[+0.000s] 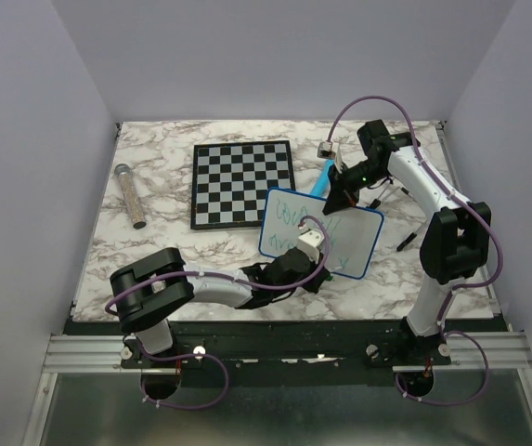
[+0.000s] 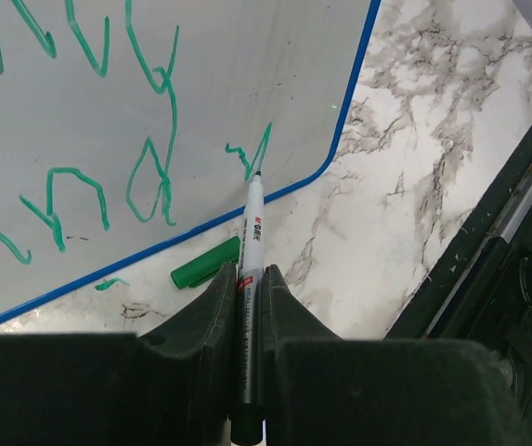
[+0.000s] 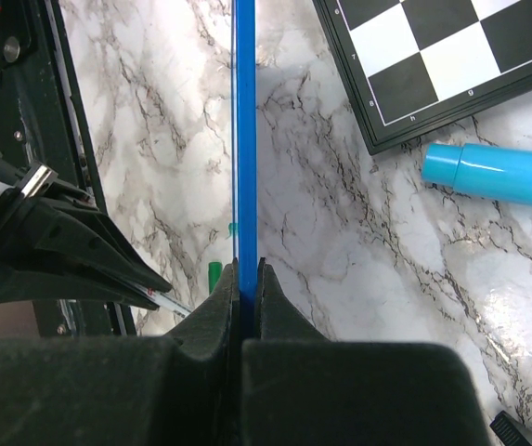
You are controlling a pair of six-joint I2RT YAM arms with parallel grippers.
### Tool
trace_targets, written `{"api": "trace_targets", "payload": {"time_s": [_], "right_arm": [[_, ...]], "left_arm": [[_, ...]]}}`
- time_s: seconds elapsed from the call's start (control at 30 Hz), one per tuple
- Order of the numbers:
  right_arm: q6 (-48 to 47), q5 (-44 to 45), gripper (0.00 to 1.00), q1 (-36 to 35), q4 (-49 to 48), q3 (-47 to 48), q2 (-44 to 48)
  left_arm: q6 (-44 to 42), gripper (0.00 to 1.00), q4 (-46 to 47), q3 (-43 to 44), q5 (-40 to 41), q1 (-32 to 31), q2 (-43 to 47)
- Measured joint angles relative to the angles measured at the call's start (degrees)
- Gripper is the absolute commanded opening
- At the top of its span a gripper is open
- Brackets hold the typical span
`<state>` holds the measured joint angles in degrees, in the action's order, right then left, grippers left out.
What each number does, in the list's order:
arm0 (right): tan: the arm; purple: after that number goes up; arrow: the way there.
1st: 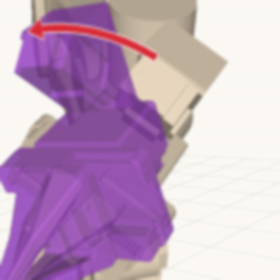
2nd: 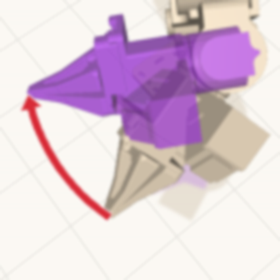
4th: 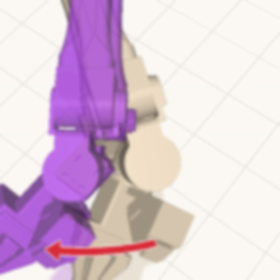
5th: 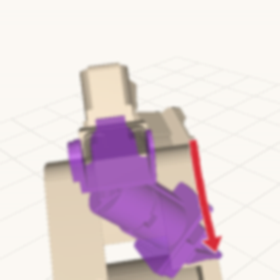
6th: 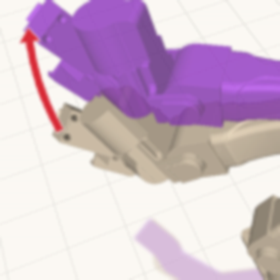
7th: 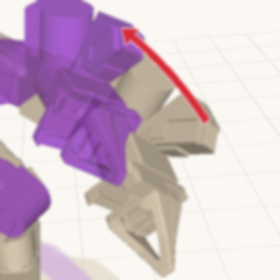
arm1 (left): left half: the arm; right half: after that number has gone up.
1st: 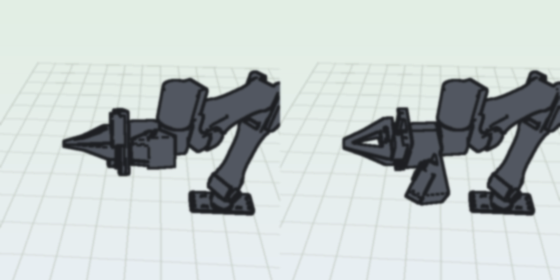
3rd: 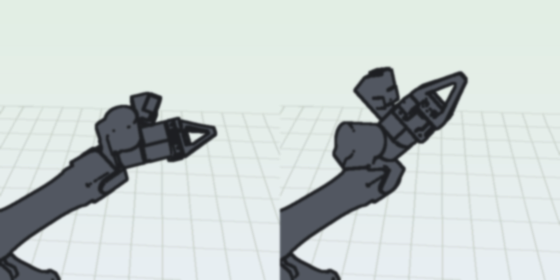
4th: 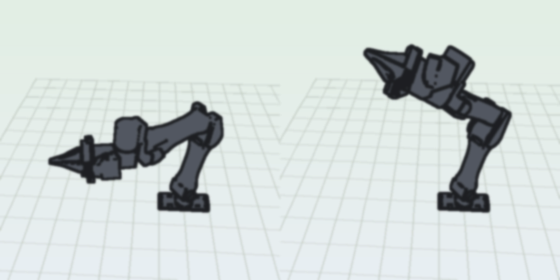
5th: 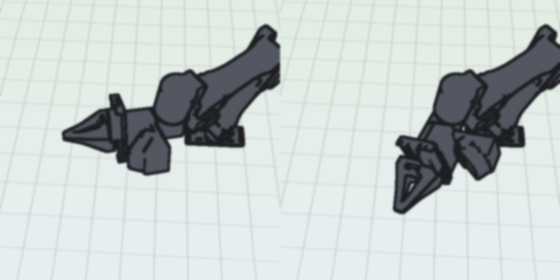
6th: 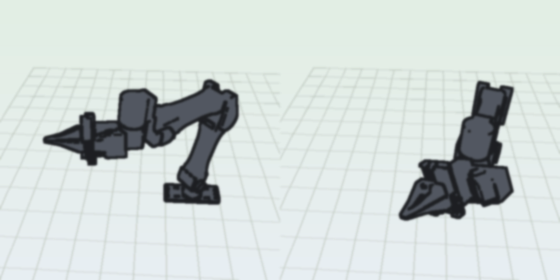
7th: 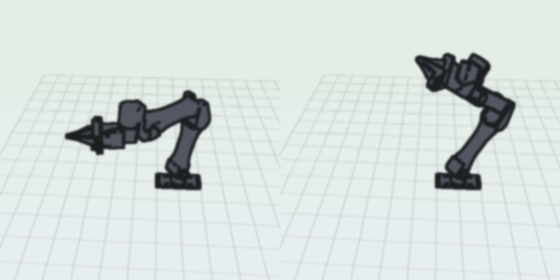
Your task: Write a sentence on the whiteboard
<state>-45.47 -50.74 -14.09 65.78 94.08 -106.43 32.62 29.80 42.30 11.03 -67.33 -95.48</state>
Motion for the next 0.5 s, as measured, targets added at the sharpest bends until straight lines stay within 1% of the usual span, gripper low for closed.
{"api": "trace_targets", "payload": {"time_s": [0.5], "right_arm": [[0.0,0.0,0.0,-0.2,-0.1,0.0,0.0]], "left_arm": [[1.3,0.0,-1.5,-3.0,-0.1,0.2,1.1]]}}
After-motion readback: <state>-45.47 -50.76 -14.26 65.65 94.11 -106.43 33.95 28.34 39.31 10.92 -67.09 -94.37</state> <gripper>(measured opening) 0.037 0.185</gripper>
